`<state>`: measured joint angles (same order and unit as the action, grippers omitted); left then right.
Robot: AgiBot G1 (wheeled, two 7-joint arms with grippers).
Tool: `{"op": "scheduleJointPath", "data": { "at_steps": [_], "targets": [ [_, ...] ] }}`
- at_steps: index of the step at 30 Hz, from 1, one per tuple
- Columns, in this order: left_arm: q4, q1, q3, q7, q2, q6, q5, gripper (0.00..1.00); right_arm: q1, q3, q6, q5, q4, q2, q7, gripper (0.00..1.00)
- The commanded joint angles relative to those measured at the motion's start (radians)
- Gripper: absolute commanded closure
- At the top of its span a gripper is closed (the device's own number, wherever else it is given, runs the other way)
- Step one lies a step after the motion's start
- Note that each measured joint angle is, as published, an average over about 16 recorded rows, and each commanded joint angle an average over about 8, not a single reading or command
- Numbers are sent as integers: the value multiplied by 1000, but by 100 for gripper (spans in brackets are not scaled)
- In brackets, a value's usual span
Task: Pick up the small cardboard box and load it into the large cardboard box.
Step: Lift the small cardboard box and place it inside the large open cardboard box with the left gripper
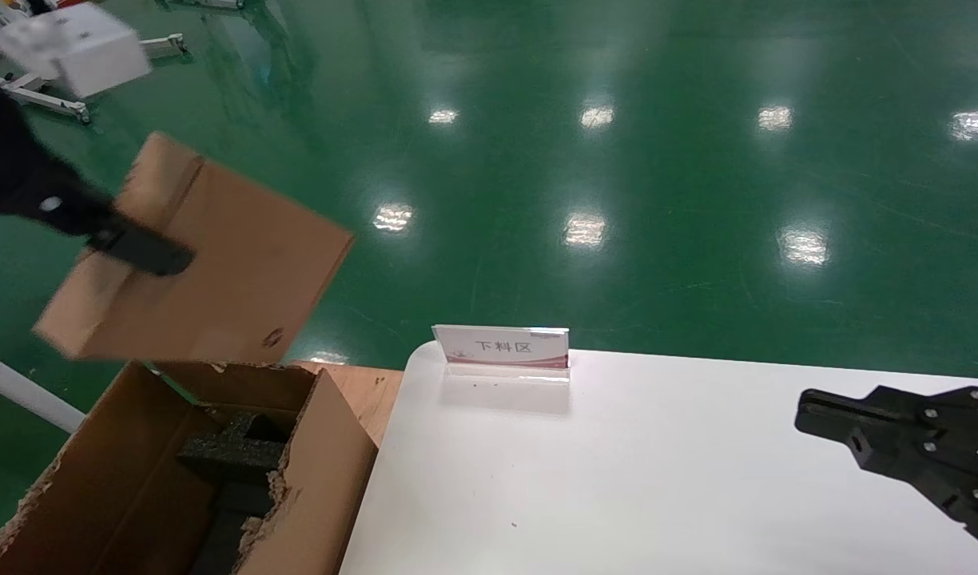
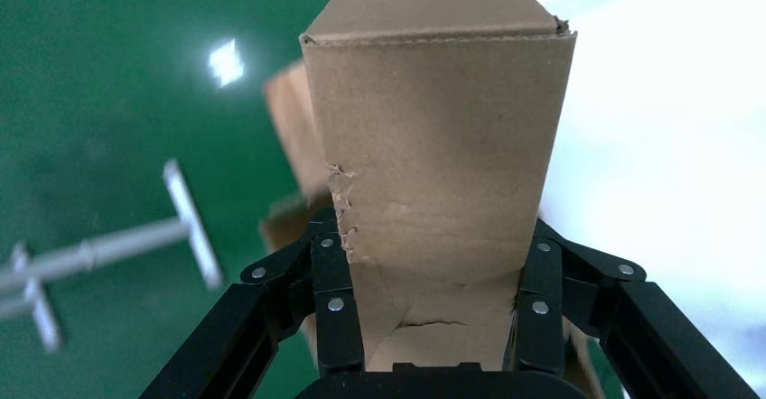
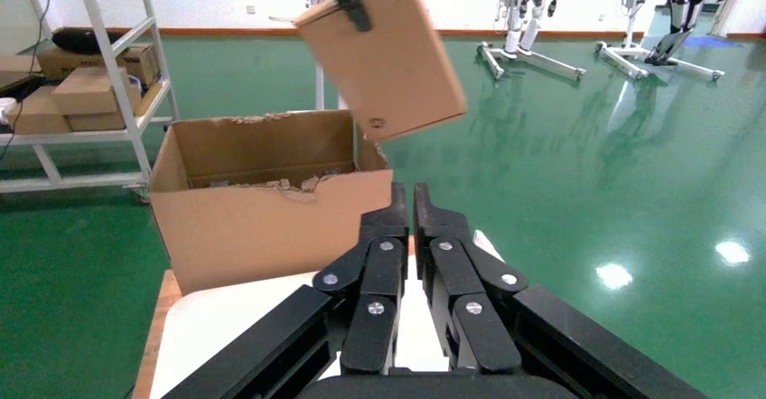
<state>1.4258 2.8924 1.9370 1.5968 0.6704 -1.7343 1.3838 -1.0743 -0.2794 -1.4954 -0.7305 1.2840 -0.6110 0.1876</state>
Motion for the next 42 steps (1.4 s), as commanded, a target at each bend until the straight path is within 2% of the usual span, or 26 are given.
{"op": "scheduleJointPath", "data": {
  "at_steps": [1,9,12,18,23,29,42],
  "targets": [
    [4,43,78,13,21,-2,-22,100,0,0,0,0,0,0,0,0],
    [8,142,473,52,151,-4,-199,100,0,0,0,0,0,0,0,0],
    [4,151,579,59,177,-5,-248,100,0,0,0,0,0,0,0,0],
    [-28,149,719,56,191,-5,-310,100,0,0,0,0,0,0,0,0],
    [-85,143,794,44,158,-4,-330,100,0,0,0,0,0,0,0,0],
    [-174,136,842,16,84,13,-313,100,0,0,0,0,0,0,0,0],
    [-297,76,852,-67,-35,124,-274,100,0,0,0,0,0,0,0,0]
  ]
}}
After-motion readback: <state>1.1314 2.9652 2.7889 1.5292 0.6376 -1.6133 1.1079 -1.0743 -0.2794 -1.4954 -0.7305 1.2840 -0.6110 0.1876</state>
